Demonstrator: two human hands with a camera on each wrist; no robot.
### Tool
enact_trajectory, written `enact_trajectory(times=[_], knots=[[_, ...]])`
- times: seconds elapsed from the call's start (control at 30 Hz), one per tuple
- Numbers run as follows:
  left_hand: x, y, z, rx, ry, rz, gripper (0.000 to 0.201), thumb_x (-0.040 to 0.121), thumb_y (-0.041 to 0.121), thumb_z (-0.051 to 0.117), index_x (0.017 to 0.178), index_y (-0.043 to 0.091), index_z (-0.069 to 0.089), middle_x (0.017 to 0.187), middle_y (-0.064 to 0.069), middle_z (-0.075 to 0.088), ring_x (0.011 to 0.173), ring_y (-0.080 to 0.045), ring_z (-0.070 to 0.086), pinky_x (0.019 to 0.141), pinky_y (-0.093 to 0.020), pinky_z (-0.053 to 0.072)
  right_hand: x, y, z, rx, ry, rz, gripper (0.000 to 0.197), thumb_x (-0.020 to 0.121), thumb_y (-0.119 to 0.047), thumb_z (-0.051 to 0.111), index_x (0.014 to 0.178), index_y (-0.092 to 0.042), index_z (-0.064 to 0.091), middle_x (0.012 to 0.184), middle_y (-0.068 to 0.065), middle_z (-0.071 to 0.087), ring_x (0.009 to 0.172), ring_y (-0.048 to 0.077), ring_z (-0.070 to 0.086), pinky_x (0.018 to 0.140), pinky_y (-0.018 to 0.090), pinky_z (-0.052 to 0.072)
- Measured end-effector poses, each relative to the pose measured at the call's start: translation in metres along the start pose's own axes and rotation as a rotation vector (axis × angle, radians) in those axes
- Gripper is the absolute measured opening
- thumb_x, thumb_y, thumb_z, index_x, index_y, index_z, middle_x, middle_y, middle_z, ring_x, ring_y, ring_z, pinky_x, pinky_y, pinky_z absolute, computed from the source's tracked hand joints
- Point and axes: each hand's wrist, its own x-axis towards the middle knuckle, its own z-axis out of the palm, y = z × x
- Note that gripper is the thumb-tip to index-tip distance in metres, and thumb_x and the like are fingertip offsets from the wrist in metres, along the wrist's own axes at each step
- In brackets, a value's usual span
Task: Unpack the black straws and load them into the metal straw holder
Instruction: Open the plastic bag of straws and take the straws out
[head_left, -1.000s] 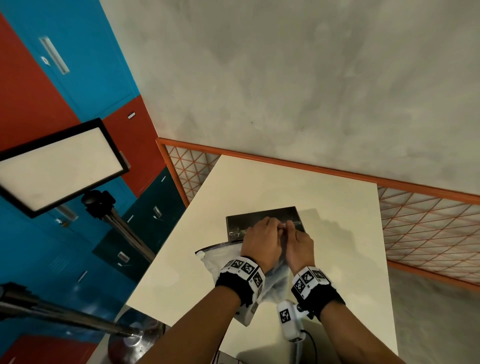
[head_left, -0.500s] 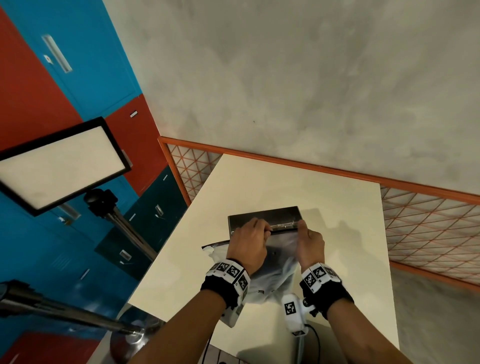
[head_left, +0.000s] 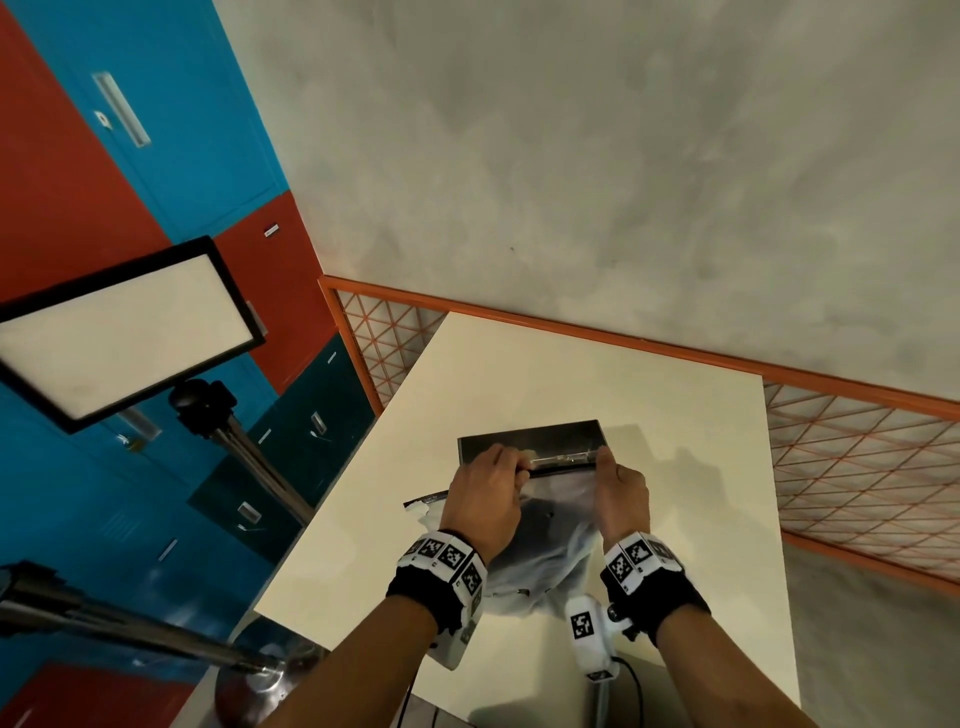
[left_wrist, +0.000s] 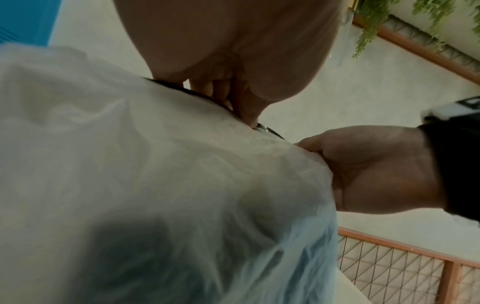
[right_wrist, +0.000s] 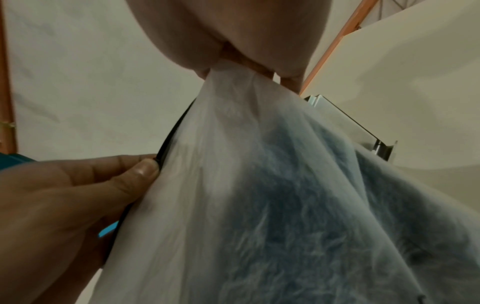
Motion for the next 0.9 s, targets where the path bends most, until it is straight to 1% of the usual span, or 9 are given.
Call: enact_trajectory(times=[0.1,0.17,0.27,0.33,0.4,0.47,0.53,0.67,0.9], knots=[[-0.001,-0.005,0.002,-0.037,0.029,-0.008,0.016,0.103,0.017,0.049,0.112,0.018,0.063,0.114,0.001,0.064,0.095,-0.024,0.061,0.079,-0.037,0.046,0.001,-0.006,-0.001,0.016,0.009,-0.127,0.027,0.101,-0.027,0.045,0.098,-0.019,0.07,0.107,0.01,0.07,0.097,0.029,0.062,0.089,0.036,0.048],[0.0,-0.01,0.003,-0.034,0.047,-0.012,0.014,0.103,0.017,0.05,0.11,0.018,0.063,0.112,0.001,0.065,0.093,-0.025,0.062,0.077,-0.037,0.048,-0.001,-0.015,-0.002,-0.087,0.078,-0.34,0.021,0.099,-0.018,0.049,0.106,-0.016,0.069,0.109,0.006,0.068,0.098,0.024,0.061,0.089,0.033,0.047],[0.003,-0.015,0.007,-0.003,0.053,-0.016,0.012,0.1,0.017,0.053,0.107,0.017,0.063,0.106,-0.003,0.065,0.089,-0.028,0.062,0.075,-0.043,0.05,-0.009,-0.023,0.008,-0.336,0.062,-0.737,0.023,0.093,-0.021,0.048,0.092,-0.018,0.071,0.098,-0.003,0.066,0.091,0.019,0.062,0.09,0.043,0.049],[0.005,-0.015,0.007,0.009,0.055,-0.002,0.011,0.099,0.014,0.054,0.105,0.014,0.063,0.104,-0.005,0.065,0.087,-0.03,0.061,0.074,-0.046,0.05,-0.018,-0.025,0.018,-0.587,-0.054,-0.859,0.029,0.091,-0.029,0.04,0.089,-0.025,0.069,0.096,-0.01,0.064,0.094,0.013,0.061,0.103,0.049,0.039],[0.006,-0.015,0.006,0.01,0.049,-0.002,0.013,0.099,0.013,0.053,0.106,0.014,0.063,0.105,-0.005,0.065,0.089,-0.029,0.061,0.075,-0.046,0.05,-0.023,-0.024,0.025,-0.733,-0.123,-0.884,0.027,0.093,-0.029,0.04,0.093,-0.027,0.067,0.098,-0.01,0.062,0.097,0.013,0.059,0.112,0.049,0.03],[0.006,-0.018,0.005,0.01,0.043,-0.02,0.014,0.098,0.014,0.053,0.108,0.016,0.063,0.107,-0.004,0.065,0.091,-0.028,0.061,0.077,-0.046,0.051,-0.022,-0.024,0.028,-0.784,-0.147,-0.875,0.019,0.094,-0.026,0.047,0.099,-0.027,0.066,0.1,-0.008,0.061,0.099,0.014,0.059,0.113,0.044,0.029],[0.005,-0.02,0.005,0.012,0.038,-0.023,0.014,0.096,0.013,0.055,0.107,0.018,0.063,0.106,-0.002,0.065,0.091,-0.027,0.062,0.077,-0.045,0.052,-0.02,-0.024,0.03,-0.813,-0.162,-0.865,0.015,0.093,-0.022,0.052,0.098,-0.026,0.065,0.099,-0.007,0.062,0.097,0.015,0.059,0.109,0.041,0.034],[0.003,-0.02,0.004,0.023,0.041,-0.027,0.014,0.093,0.01,0.057,0.103,0.017,0.063,0.104,-0.003,0.064,0.088,-0.029,0.061,0.073,-0.041,0.049,-0.02,-0.028,0.032,-0.744,-0.168,-0.855,0.011,0.088,-0.012,0.056,0.084,-0.021,0.061,0.085,-0.005,0.062,0.082,0.018,0.06,0.093,0.042,0.045],[0.002,-0.026,0.003,0.048,0.031,-0.027,0.015,0.092,0.011,0.058,0.104,0.019,0.063,0.104,0.0,0.064,0.09,-0.025,0.061,0.074,-0.042,0.05,-0.028,-0.03,0.033,-0.69,-0.145,-0.822,0.009,0.086,-0.018,0.059,0.08,-0.024,0.057,0.083,-0.01,0.06,0.079,0.014,0.06,0.081,0.039,0.044]])
